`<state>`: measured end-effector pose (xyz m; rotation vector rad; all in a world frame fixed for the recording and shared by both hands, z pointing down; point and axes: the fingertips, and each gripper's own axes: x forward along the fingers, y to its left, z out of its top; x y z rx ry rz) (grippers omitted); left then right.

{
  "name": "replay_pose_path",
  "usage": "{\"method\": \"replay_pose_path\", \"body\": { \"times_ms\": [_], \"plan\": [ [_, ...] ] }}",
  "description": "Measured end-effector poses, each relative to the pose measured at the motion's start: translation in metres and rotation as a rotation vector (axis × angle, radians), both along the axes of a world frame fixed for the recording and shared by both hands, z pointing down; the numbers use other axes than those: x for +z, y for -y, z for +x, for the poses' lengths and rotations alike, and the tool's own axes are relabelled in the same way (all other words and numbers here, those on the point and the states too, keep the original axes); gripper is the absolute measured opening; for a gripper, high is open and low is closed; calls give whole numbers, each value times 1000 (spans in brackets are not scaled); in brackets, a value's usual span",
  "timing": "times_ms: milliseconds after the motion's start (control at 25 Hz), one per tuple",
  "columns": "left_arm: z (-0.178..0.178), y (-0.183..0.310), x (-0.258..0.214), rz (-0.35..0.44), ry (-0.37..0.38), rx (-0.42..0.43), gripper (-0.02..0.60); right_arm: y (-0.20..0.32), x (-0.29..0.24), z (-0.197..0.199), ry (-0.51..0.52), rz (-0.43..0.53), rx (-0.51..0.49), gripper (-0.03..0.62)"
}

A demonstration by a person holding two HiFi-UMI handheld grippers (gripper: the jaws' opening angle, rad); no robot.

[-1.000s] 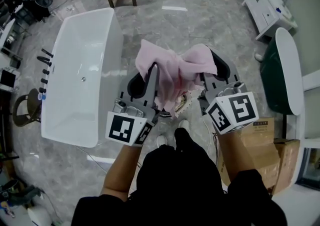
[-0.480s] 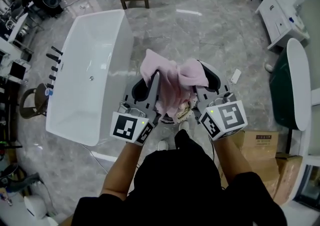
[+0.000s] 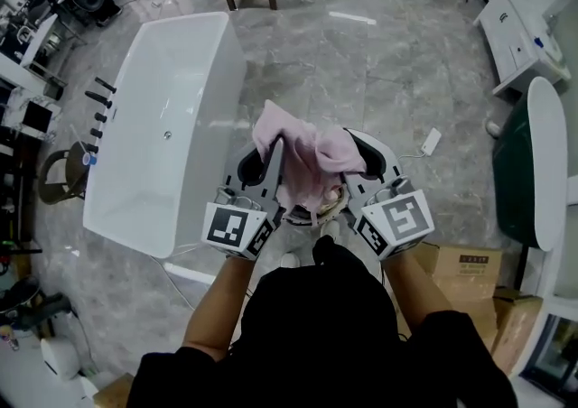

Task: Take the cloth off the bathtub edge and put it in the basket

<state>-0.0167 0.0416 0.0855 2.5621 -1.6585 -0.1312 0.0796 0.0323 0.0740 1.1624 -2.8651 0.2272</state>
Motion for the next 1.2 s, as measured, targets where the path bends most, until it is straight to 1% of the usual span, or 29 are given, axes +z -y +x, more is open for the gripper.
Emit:
{"method": "replay_pose_path", "body": {
  "times_ms": [120, 360, 560, 640, 760, 840, 1000, 1080, 1200],
  "plan": [
    [3, 8, 21, -44, 31, -20, 28, 6, 21, 8, -8, -34, -17, 43],
    [13, 17, 59, -115, 44, -53, 28, 13, 54, 13, -34, -100, -86, 43],
    [22, 22, 81, -130, -7, -82, 28, 19, 77, 21, -46, -134, -126, 43],
    [23, 22, 88, -136, 0, -100, 28, 21, 83, 21, -50, -140, -145, 43],
    [21, 23, 98, -158, 31, -130, 28, 25, 92, 20, -47, -150, -166, 43],
    [19, 24, 107, -178, 37, -145, 28, 26, 100, 18, -52, -164, -173, 43],
    [22, 25, 130, -230, 27, -148, 28, 26, 120, 19, -67, -203, -174, 43],
    [22, 29, 141, -255, 14, -154, 28, 30, 129, 21, -74, -218, -171, 43],
    [21, 32, 160, -290, 21, -158, 28, 36, 144, 21, -85, -242, -157, 43]
  ]
}}
